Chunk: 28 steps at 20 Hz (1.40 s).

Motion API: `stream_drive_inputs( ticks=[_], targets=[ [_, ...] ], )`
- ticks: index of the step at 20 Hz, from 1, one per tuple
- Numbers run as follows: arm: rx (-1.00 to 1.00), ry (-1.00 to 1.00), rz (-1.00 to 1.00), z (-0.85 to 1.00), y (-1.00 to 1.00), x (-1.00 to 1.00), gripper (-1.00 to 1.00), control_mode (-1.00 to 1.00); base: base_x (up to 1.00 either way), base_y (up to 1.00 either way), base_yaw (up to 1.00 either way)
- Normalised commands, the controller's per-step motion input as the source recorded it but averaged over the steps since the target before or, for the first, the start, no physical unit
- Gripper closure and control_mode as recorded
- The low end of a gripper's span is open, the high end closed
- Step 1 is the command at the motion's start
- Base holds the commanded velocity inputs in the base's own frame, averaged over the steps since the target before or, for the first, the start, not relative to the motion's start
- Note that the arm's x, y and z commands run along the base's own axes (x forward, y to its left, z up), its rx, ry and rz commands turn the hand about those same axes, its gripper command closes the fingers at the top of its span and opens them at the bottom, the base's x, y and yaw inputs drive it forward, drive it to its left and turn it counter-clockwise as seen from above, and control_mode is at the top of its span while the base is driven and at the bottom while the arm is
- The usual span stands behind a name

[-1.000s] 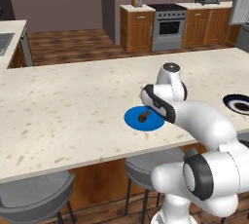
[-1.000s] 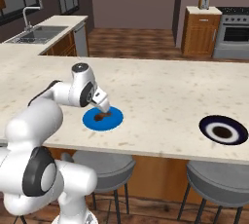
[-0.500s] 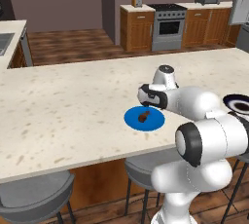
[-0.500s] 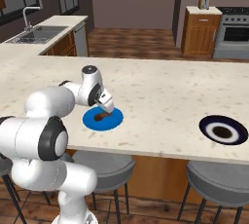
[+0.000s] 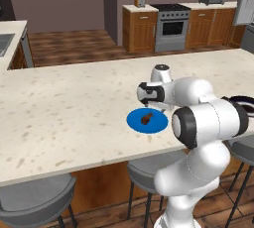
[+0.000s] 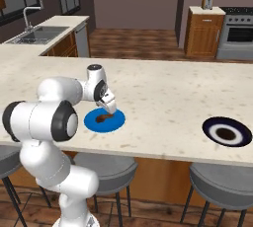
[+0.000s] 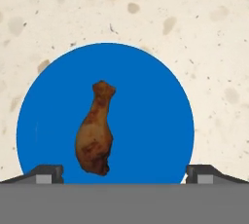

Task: Transport the chicken drumstick and onion to the fridge. Place the chicken drumstick on the rack containing meat and place the onion on the rack containing the vegetable, ensuring meats and vegetables are on different racks.

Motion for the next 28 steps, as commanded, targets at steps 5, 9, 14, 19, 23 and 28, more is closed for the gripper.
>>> stream_drive_inputs(
  ticks=[5, 9, 14, 19, 23, 28],
  targets=[
    [0.00, 0.02, -0.02, -0.19, 0.02, 0.00, -1.00, -1.00, 0.00, 0.00, 0.00],
    [0.00, 0.01, 0.00, -0.33, 0.07, 0.02, -1.00, -1.00, 0.00, 0.00, 0.00],
    [0.01, 0.00, 0.00, -0.42, 0.00, 0.10, -1.00, -1.00, 0.00, 0.00, 0.00],
    [0.01, 0.01, 0.00, -0.30, 0.00, 0.41, -1.00, -1.00, 0.00, 0.00, 0.00],
    [0.00, 0.01, 0.00, -0.16, 0.10, 0.41, -1.00, -1.00, 0.00, 0.00, 0.00],
    [0.03, 0.02, 0.00, -0.13, 0.11, 0.02, -1.00, -1.00, 0.00, 0.00, 0.00]
  ],
)
